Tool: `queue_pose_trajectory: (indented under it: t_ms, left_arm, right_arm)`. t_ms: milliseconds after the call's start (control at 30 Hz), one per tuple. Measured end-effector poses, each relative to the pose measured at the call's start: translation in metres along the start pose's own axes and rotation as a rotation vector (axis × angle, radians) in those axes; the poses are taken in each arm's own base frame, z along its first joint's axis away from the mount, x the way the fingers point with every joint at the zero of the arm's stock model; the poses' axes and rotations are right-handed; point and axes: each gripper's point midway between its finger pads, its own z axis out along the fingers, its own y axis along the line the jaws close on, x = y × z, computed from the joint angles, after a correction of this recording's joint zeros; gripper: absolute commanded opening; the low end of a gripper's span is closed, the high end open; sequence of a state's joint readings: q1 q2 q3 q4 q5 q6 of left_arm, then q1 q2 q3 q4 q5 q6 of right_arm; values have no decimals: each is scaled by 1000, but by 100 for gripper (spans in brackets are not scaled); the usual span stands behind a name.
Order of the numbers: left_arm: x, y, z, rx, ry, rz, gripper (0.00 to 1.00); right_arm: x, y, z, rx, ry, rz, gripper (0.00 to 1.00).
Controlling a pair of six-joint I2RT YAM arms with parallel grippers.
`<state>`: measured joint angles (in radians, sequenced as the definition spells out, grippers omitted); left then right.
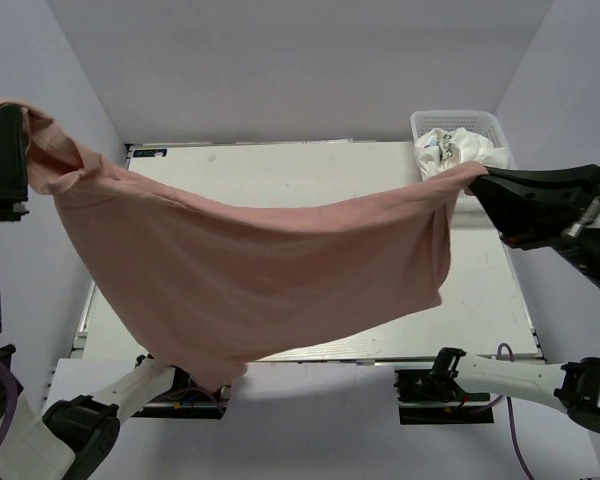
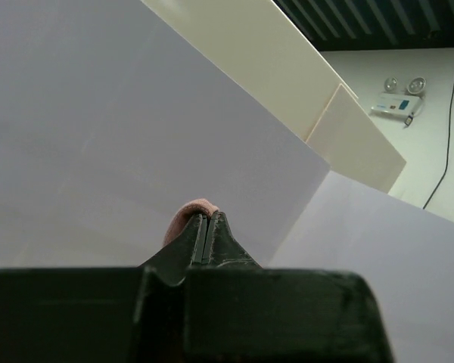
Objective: Fold and stack the t-shirts
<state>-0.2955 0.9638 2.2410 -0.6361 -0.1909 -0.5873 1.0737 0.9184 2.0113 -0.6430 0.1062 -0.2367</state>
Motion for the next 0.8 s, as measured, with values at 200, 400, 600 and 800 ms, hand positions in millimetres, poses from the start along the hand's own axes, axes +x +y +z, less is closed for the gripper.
queue_pose_trajectory:
  t_ms: [200, 400, 600, 800]
  left_arm:
    - [63, 31, 45, -65, 101, 25, 0]
    - [253, 181, 89, -439, 392, 152, 0]
    - [448, 343, 59, -772, 738, 302, 0]
    - [561, 448, 66, -865, 886, 321, 99]
  right_arm:
    - [88, -45, 24, 348, 171, -62, 0]
    - [244, -84, 40, 725, 436, -299, 0]
    - [392, -151, 17, 918, 742, -306, 0]
    - [513, -258, 37, 1021, 907, -157, 72]
